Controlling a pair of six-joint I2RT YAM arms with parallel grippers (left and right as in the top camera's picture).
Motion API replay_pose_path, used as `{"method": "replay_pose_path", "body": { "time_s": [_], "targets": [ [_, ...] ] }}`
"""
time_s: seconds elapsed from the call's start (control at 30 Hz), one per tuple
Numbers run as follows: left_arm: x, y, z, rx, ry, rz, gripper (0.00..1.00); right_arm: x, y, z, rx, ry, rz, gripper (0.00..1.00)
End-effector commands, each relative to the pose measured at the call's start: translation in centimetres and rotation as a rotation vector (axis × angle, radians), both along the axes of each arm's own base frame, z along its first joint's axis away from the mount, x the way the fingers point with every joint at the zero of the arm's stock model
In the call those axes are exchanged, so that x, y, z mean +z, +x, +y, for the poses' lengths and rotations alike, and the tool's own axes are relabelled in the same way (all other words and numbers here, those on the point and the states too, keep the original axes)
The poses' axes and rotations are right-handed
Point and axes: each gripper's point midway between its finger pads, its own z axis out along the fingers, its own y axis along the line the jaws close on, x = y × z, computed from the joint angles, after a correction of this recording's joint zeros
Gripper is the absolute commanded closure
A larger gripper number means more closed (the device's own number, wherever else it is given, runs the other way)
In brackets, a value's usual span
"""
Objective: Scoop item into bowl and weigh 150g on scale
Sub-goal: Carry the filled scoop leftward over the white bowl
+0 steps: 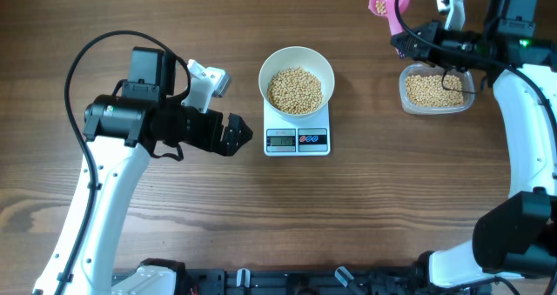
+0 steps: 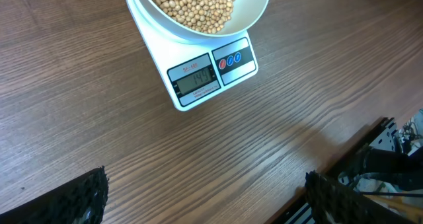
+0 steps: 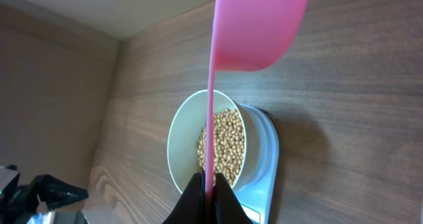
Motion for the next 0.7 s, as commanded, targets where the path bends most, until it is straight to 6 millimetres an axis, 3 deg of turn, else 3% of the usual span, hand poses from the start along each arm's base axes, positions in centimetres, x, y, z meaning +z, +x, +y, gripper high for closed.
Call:
{"method": "replay_pose_path", "body": {
  "time_s": [0.0, 0.1, 0.3, 0.5, 0.67],
  "targets": [
    [0.8, -0.2, -0.4, -0.028, -0.016, -0.029, 0.0, 0.5, -0.2, 0.8, 0.059, 0.019, -0.036, 0.96],
    [0.8, -0.2, -0.4, -0.028, -0.016, -0.029, 0.0, -0.2, -1.2, 2.3, 0.155, -0.037, -0.068, 0.96],
    [0.8, -0.3, -0.4, -0.028, -0.016, -0.029, 0.0, -4.2, -4.5, 5.7, 0.324, -0.296, -0.009, 0.96],
    [0.8, -0.2, -0.4, -0.028, -0.016, -0.029, 0.0, -4.4, -5.4, 9.3, 0.419, -0.342, -0.056, 0.96],
    [0.8, -0.2, -0.4, -0.028, -0.016, -0.029, 0.0, -4.7, -4.9, 10.0, 0.423, -0.411, -0.091, 0.96]
  ]
}}
